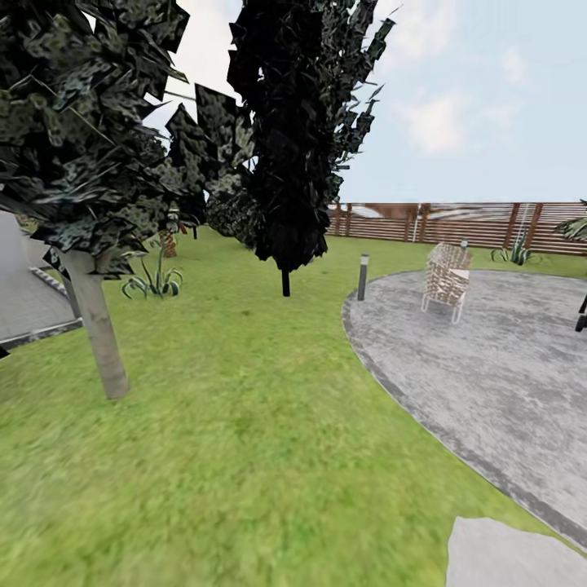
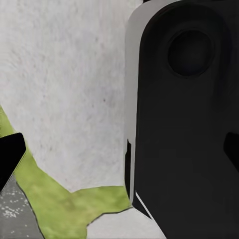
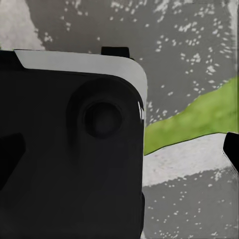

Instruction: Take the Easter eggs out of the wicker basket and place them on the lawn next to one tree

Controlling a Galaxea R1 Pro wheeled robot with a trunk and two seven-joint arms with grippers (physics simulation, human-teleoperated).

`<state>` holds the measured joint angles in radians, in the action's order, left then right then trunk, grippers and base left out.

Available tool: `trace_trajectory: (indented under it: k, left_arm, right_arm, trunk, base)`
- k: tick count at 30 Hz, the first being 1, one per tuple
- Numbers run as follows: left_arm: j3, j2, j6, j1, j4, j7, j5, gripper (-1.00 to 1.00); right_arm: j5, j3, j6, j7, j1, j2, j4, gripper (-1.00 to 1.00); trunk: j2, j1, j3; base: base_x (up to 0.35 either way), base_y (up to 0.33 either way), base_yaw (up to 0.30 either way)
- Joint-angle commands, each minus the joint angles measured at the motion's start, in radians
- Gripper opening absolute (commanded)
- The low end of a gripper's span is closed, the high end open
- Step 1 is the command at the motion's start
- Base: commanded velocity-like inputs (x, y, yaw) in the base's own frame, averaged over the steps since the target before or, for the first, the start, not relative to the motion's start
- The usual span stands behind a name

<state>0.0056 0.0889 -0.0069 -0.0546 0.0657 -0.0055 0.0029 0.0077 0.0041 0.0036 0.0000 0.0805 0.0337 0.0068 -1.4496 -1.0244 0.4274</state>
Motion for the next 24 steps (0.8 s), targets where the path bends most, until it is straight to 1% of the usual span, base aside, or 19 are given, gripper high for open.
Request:
trace_trajectory:
  k: [1,24]
  left_arm:
    - [0.0,0.0,-0.001,-0.001,0.002,-0.001,0.0,1.0]
    - [0.0,0.0,-0.001,-0.001,0.002,-0.001,0.0,1.0]
  right_arm:
    - [0.001,0.0,0.0,0.0,0.001,0.0,0.0,1.0]
    - [0.001,0.0,0.0,0.0,0.001,0.0,0.001,1.0]
  trunk:
    - [0.0,-0.001,0.001]
    - [0.0,-0.001,0.001]
  base:
    - [0.335,0.0,0.0]
    - [0.335,0.0,0.0]
